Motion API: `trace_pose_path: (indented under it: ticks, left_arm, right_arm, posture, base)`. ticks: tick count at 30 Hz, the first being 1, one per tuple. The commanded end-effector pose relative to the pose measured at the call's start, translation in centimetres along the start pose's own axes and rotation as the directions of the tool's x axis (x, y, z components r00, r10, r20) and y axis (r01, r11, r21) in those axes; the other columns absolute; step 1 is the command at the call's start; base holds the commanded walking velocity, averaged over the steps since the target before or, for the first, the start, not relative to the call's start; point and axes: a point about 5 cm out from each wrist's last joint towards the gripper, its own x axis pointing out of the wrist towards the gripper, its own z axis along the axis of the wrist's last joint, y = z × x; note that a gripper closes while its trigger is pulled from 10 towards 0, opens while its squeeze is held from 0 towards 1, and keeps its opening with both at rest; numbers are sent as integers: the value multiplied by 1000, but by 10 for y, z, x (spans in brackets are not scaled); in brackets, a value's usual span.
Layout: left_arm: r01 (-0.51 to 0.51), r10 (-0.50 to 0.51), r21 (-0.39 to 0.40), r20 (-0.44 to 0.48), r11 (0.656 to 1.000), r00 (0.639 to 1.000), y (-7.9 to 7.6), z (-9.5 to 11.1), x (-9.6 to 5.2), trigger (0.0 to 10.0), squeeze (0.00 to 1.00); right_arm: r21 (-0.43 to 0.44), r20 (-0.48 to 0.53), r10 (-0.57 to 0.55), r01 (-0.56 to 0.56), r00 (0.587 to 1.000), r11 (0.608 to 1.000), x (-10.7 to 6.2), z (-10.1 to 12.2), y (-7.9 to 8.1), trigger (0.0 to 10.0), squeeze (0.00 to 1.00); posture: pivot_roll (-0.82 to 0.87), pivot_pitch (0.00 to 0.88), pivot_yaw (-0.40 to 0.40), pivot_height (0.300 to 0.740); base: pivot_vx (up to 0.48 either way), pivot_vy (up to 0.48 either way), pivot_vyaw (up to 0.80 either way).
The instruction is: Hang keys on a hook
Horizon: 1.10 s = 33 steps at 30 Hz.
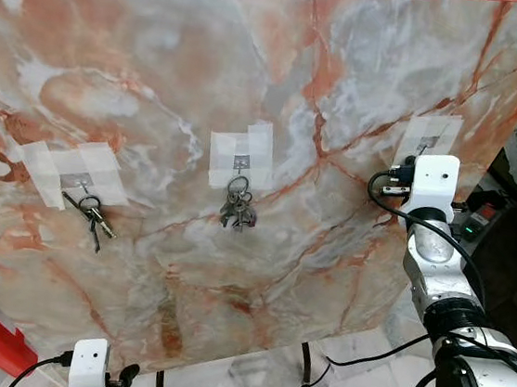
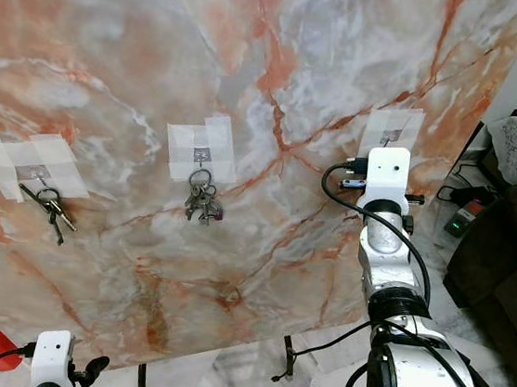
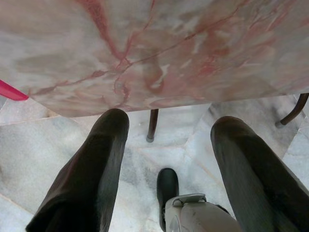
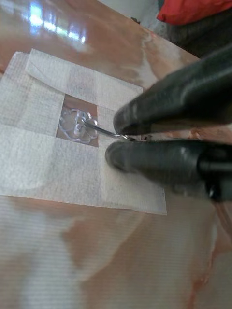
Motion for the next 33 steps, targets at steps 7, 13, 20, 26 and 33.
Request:
trace_pose_path:
  ticks: [7, 13, 20, 26, 33]
  left_arm:
    - [-10, 10, 2, -8, 1000, 1000, 3, -2, -1, 10000, 0]
    - [-3, 3, 5, -13, 1000, 1000, 3, -2, -1, 10000, 0]
    - [3, -3, 11, -18, 1000, 1000, 3, -2, -1, 10000, 0]
    - [-3, 4, 27, -28, 1000, 1000, 4, 0, 0, 10000, 0]
    - [-12, 15, 45, -63, 999, 998, 4, -1, 1, 10000, 0]
  right_arm:
    - [33, 38, 25, -26, 999, 999, -8, -4, 5, 10000, 12]
    - [90, 14, 37, -38, 999, 995, -45, -40, 5, 10000, 0]
    - [131, -288, 19, 20, 957, 991, -114, -115, 2, 10000, 0]
    - [291, -626, 34, 193, 779, 937, -162, -181, 2, 10000, 0]
    - [291, -801, 109, 225, 588, 930, -211, -213, 11, 10000, 0]
  posture:
    - [-14, 0, -8, 740]
    - [-31, 0, -6, 740]
    - [-45, 0, -4, 740]
    - [-41, 0, -3, 740]
    - [-20, 0, -16, 740]
  base:
    - [0, 0, 0]
    - [0, 0, 0]
    - [0, 0, 0]
    - [0, 0, 0]
    - [0, 0, 0]
